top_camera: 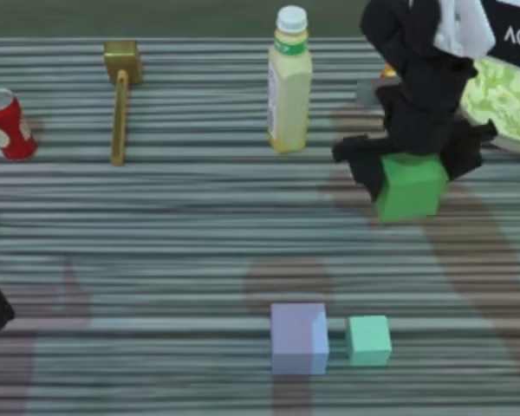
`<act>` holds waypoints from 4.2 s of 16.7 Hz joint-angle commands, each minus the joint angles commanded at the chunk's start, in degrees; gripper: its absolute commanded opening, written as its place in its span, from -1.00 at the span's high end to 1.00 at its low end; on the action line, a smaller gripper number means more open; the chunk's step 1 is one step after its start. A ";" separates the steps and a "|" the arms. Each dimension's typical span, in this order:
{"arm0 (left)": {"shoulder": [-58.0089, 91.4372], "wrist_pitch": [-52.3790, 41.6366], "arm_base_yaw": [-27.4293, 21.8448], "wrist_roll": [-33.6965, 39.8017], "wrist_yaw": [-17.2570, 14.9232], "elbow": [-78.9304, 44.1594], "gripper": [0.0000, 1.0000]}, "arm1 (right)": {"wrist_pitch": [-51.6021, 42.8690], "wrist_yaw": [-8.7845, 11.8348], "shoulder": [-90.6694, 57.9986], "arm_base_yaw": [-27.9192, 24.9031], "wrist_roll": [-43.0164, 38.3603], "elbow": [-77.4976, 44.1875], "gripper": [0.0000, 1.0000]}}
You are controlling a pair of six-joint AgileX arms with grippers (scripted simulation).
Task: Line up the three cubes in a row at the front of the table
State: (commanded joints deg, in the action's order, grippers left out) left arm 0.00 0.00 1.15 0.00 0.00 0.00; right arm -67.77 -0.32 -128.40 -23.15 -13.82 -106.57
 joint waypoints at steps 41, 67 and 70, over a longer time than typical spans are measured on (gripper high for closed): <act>0.00 0.00 0.00 0.00 0.00 0.00 -1.00 | 5.14 -0.31 -8.27 -35.55 -45.36 -3.05 0.70; 0.00 0.00 0.00 0.00 0.00 0.00 -1.00 | -4.26 -0.32 -7.06 -35.83 -45.45 -10.74 -1.00; 0.00 0.00 0.00 0.00 0.00 0.00 -1.00 | -8.86 -0.28 -6.14 -35.99 -45.34 -14.84 -1.00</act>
State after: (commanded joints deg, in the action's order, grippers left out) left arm 0.00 0.00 1.15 0.00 0.00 0.00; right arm -76.63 -0.61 -134.54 -59.14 -59.17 -121.41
